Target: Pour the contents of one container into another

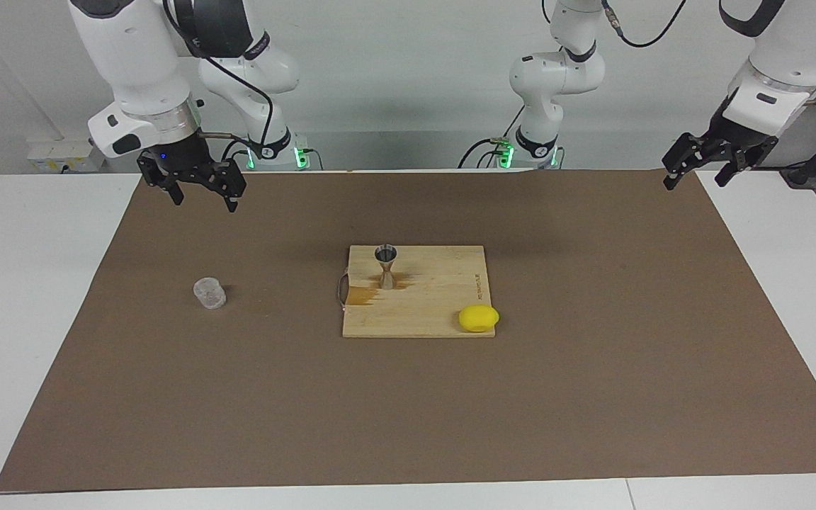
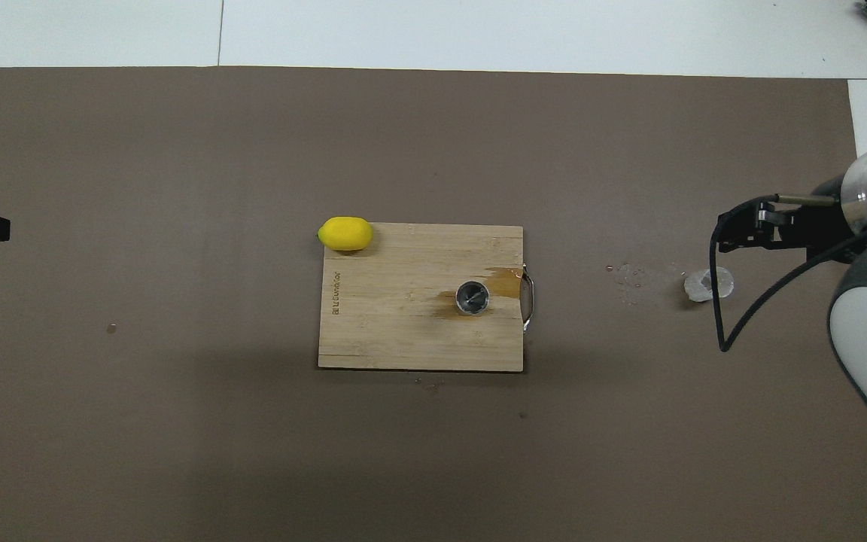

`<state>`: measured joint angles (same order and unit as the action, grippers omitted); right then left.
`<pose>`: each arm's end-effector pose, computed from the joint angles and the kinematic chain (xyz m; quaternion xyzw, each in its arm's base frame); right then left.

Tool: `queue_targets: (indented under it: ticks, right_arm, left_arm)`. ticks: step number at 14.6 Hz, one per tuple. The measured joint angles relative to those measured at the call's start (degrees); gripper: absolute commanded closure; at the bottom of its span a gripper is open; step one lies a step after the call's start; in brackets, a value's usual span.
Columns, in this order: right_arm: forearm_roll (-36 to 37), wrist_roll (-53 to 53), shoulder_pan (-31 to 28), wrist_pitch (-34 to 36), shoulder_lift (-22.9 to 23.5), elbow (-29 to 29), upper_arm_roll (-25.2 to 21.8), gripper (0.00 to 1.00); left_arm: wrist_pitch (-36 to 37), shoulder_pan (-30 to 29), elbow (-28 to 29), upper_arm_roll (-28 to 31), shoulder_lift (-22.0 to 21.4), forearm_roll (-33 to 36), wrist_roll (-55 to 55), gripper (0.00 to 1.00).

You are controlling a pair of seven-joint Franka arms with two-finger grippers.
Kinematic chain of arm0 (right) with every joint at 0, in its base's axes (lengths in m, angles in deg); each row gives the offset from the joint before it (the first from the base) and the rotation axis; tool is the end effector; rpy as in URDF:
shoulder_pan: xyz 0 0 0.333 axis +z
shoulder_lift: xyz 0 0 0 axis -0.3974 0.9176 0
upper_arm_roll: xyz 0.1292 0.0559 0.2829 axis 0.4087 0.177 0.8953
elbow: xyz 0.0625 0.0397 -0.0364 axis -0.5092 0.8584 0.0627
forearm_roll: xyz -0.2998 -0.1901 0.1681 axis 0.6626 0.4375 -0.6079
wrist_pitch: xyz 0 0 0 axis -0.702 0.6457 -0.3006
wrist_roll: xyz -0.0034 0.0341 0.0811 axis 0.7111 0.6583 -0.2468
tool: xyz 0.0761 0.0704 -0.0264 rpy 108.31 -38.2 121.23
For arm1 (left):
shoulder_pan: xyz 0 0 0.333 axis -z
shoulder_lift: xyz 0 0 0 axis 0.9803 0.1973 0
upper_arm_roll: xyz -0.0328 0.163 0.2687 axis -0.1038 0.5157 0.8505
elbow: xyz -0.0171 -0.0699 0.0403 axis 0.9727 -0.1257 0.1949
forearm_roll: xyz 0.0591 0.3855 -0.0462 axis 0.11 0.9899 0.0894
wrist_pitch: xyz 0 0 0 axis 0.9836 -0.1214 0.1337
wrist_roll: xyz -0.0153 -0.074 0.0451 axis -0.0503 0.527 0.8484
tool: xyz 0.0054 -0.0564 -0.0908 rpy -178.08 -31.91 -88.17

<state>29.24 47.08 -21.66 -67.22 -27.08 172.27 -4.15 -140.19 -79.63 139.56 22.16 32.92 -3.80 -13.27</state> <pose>0.5504 0.0506 0.6040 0.9966 -0.0784 -0.0058 0.0232 0.5550 0.0133 0.6512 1.0000 -0.0027 0.0056 0.0017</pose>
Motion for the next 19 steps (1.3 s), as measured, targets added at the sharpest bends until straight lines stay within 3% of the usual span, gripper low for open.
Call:
queue_targets:
  ticks: [19]
  right_arm:
    - [-1.57, -0.51, -0.84, 0.02, -1.51, 0.98, -0.38, 0.00]
  left_arm:
    - [0.00, 0.00, 0.00, -0.01, 0.00, 0.00, 0.01, 0.00]
